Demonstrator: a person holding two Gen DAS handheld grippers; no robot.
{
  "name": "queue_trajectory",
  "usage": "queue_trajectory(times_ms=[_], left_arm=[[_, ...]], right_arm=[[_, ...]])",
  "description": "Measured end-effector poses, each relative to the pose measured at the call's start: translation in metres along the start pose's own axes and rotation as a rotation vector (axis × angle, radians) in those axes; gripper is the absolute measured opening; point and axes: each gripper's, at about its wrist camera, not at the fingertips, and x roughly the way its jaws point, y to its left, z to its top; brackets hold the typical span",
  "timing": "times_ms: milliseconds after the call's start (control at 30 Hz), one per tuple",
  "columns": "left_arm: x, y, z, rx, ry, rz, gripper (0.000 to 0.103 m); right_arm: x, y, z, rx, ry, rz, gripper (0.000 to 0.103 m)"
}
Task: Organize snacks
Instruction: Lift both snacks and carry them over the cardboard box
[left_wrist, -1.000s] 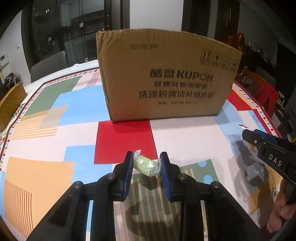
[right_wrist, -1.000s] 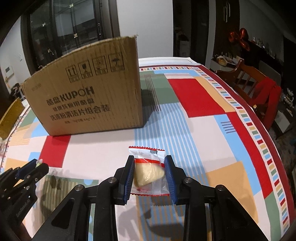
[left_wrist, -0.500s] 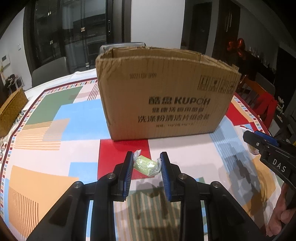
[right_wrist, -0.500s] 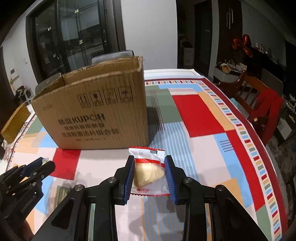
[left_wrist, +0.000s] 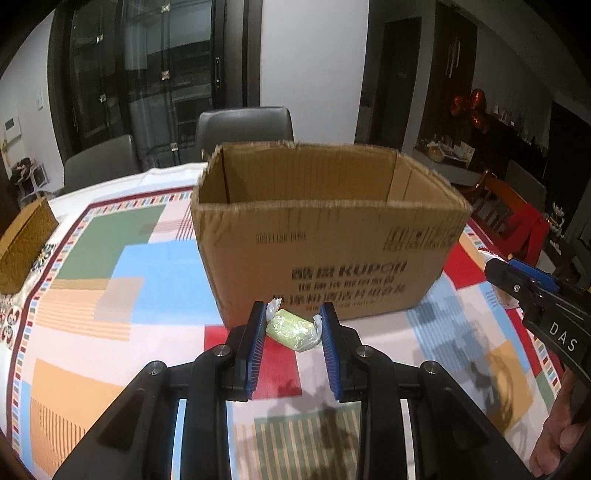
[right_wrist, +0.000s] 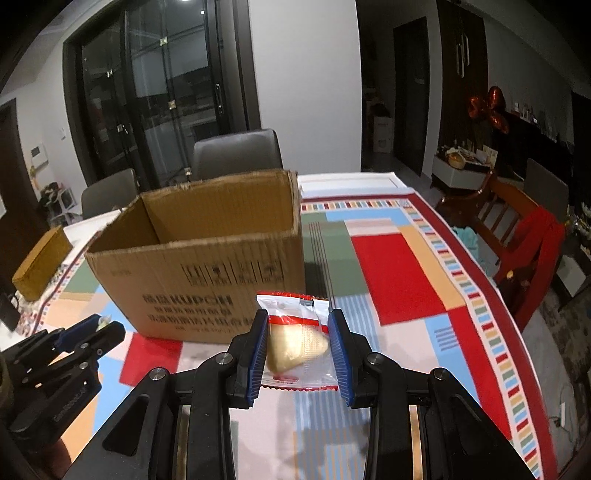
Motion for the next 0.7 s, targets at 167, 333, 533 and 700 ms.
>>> queue_trajectory(times_ms=[167,333,533,700], left_arm=[[-0.004,0.000,0.018,0.006,-0.022,-0.004,0.029],[-0.005,0.000,0.033,0.009,-0.041,-0.008,0.029],[-0.005,0.001,0.053,0.011,-0.060,-0.009,0.029],[-0.004,0.001,0.065,0.016,-0.077,-0.006,0.029]], right_arm=[[-0.004,0.002,0.017,-0.006,-0.028,0.007,0.034],[-0.007,0.004,0.032,-0.019,-0.054,0.013,0.034],[-0.004,0.007,0.049,-0.029,-0.073,0.021,0.034],[-0.002,0.010,0.058,-0.030,-0.083,0.030,0.034]])
